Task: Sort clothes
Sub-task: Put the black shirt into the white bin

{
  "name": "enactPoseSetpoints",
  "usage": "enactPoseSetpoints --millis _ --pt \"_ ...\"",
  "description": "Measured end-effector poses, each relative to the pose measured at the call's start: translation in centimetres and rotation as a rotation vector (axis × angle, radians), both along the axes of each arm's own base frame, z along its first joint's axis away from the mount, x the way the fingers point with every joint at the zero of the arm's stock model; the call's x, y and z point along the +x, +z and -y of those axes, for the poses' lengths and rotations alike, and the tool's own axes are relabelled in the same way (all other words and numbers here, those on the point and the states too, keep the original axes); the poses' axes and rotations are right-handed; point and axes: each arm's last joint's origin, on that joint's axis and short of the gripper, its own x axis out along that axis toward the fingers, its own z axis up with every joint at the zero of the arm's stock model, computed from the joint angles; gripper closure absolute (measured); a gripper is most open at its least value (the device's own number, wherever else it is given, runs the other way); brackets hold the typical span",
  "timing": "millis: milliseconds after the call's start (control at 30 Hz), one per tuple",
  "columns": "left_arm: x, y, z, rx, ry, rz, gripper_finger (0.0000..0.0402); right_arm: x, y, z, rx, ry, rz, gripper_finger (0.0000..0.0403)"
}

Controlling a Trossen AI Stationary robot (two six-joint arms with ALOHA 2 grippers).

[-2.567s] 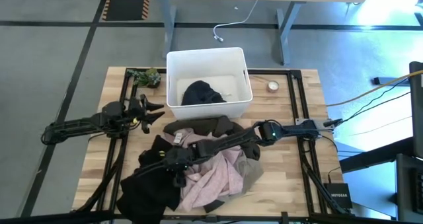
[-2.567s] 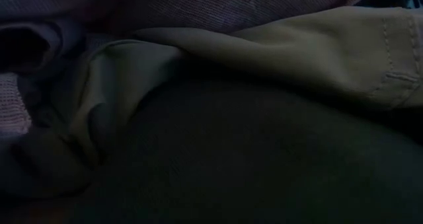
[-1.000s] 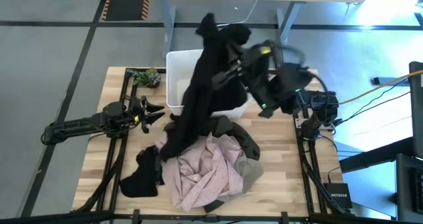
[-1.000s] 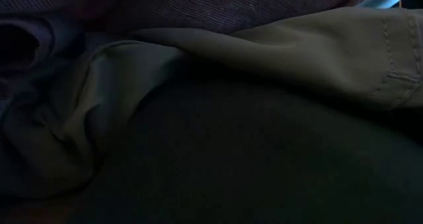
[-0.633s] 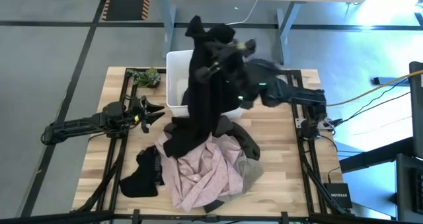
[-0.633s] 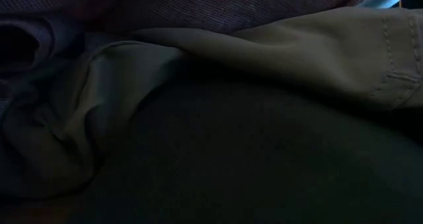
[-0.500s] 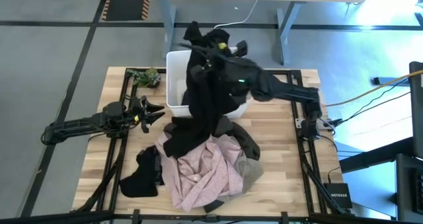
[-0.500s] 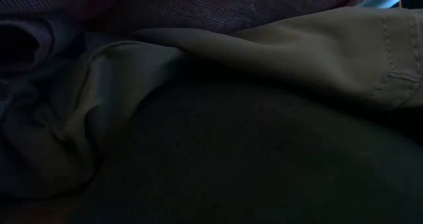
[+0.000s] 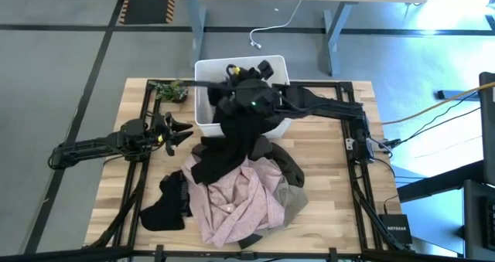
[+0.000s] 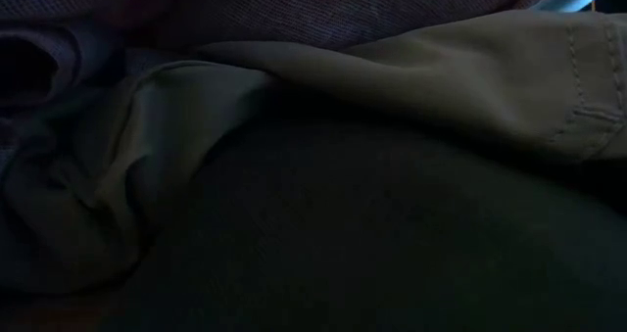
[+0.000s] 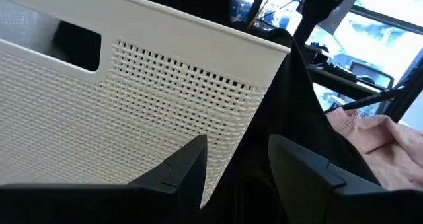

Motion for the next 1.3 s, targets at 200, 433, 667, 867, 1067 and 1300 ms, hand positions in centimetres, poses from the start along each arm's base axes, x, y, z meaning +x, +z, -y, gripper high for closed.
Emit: enactPoseSetpoints --millis 200,433,667,867,1067,1300 --pt "0.0 -0.1 0.0 -0.011 0.000 -0.008 0.0245 -1.6 -0.3 -4.2 0.089 0.260 -0.144 0.0181" --pt "0.0 -0.1 0.0 -0.014 0.000 -0.008 0.0245 -0.6 -5.2 -9.5 0.103 0.457 -0.425 0.0180" --pt "0.0 -0.1 0.0 -0.005 0.001 -0.010 0.0245 1.3 -11.8 -12.5 0.046 0.638 -0.706 0.0180" --pt "0.0 -0.1 0.0 0.007 0.001 -0.015 0.0245 3.0 -16.3 -12.0 0.059 0.632 -0.838 0.0180" --pt "0.0 -0.1 0.0 0.008 0.002 -0.015 0.0245 4.1 -18.3 -10.4 0.095 0.605 -0.879 0.0180" --pt "0.0 -0.1 0.0 0.008 0.002 -0.015 0.0245 4.4 -19.2 -9.2 0.115 0.579 -0.922 0.0202"
